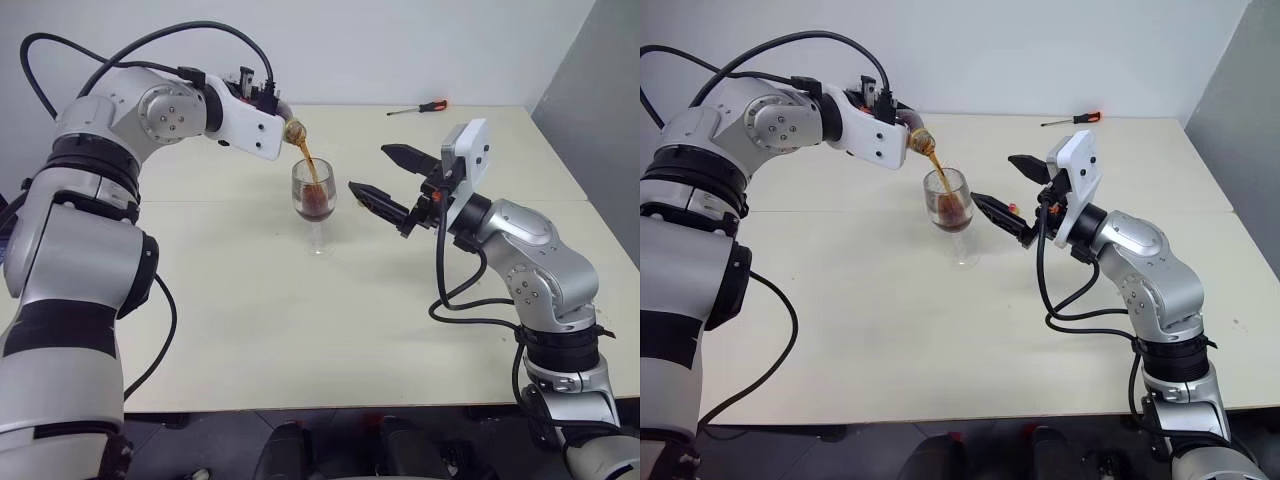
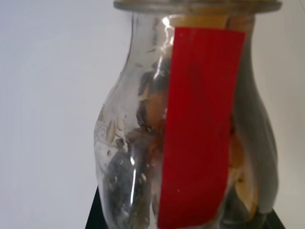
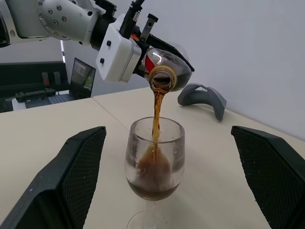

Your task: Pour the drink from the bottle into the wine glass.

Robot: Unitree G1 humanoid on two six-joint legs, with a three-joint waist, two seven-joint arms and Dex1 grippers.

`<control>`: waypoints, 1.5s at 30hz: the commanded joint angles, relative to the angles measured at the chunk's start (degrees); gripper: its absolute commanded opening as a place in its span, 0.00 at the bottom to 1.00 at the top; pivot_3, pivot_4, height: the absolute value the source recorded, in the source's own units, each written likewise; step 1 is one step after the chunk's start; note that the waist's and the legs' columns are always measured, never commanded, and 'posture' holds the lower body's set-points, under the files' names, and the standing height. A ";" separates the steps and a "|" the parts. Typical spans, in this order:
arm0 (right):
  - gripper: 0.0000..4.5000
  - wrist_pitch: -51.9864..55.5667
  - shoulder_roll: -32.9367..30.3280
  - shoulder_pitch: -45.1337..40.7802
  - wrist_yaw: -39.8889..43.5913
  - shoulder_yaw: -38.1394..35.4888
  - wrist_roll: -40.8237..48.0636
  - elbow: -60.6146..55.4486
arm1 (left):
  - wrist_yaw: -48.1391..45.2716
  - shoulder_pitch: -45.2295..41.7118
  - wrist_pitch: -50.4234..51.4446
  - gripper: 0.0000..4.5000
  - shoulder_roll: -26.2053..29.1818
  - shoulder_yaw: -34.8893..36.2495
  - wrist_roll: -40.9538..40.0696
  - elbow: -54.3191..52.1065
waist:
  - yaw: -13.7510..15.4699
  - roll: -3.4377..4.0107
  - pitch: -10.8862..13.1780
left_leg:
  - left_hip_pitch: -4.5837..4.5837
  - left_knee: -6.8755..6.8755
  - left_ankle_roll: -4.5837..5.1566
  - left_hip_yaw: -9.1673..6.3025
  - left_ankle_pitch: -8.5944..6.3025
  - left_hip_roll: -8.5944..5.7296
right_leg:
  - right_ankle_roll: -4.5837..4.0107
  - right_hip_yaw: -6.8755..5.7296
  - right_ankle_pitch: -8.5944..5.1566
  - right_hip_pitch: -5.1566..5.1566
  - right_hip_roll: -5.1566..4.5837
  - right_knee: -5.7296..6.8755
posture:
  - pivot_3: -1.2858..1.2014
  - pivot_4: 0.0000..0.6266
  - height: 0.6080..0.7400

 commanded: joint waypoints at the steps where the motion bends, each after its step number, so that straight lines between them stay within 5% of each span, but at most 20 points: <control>1: 1.00 -1.15 -0.09 -0.35 0.37 -0.73 0.31 -2.14 | 1.27 -3.03 0.04 0.25 0.86 0.34 -0.11 -0.23 | 0.00 0.00 0.00 | 0.00 0.00 0.00 0.00 0.00 0.00 | 0.00 0.00 0.00 0.00 0.00 0.00 | 0.52 0.24 1.00; 45: 1.00 -1.00 -0.80 -1.53 1.07 -1.39 0.31 -1.08 | 2.09 -3.30 -0.07 0.25 0.64 0.12 0.53 -0.09 | -0.03 0.00 0.00 | 0.00 0.01 0.00 0.04 0.00 -0.01 | 0.00 0.00 0.00 -0.03 -0.03 0.05 | 0.52 0.24 1.00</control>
